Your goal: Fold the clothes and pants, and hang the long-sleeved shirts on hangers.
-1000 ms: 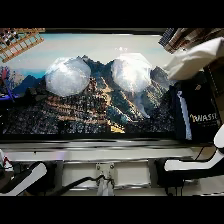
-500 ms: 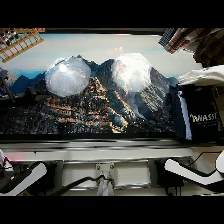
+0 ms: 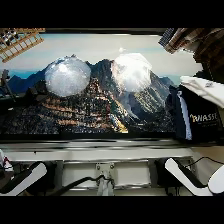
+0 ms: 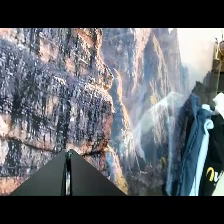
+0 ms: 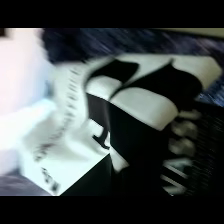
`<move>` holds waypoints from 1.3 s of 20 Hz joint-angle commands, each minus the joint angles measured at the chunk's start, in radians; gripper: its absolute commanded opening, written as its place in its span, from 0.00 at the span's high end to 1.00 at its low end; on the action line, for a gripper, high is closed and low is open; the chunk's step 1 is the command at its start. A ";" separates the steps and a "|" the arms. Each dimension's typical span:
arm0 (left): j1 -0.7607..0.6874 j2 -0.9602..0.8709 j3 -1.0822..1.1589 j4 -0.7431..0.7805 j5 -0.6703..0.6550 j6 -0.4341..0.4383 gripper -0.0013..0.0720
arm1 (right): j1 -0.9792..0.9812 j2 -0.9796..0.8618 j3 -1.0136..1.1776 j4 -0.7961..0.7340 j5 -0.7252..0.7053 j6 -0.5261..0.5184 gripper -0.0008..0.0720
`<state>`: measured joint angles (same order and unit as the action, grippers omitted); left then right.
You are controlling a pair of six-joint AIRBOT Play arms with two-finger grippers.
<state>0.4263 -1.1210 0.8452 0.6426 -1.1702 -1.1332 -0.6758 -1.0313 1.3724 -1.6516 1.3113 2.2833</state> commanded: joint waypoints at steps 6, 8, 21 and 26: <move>-0.003 0.000 0.000 0.000 -0.012 0.000 0.96 | -0.087 0.181 -0.397 -0.048 -0.018 -0.078 0.97; -0.003 0.000 0.000 0.000 -0.019 0.000 0.96 | -0.091 0.196 -0.459 -0.069 -0.025 -0.097 0.97; -0.003 0.000 0.000 0.000 -0.031 -0.001 0.96 | -0.091 0.201 -0.644 -0.127 -0.082 -0.185 0.96; -0.003 0.000 0.000 0.000 -0.030 -0.001 0.96 | -0.091 0.202 -0.608 -0.127 -0.026 -0.208 0.37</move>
<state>0.4240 -1.1210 0.8452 0.6422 -1.1999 -1.1339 -0.7662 -0.8307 0.7452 -1.7771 1.2522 2.0995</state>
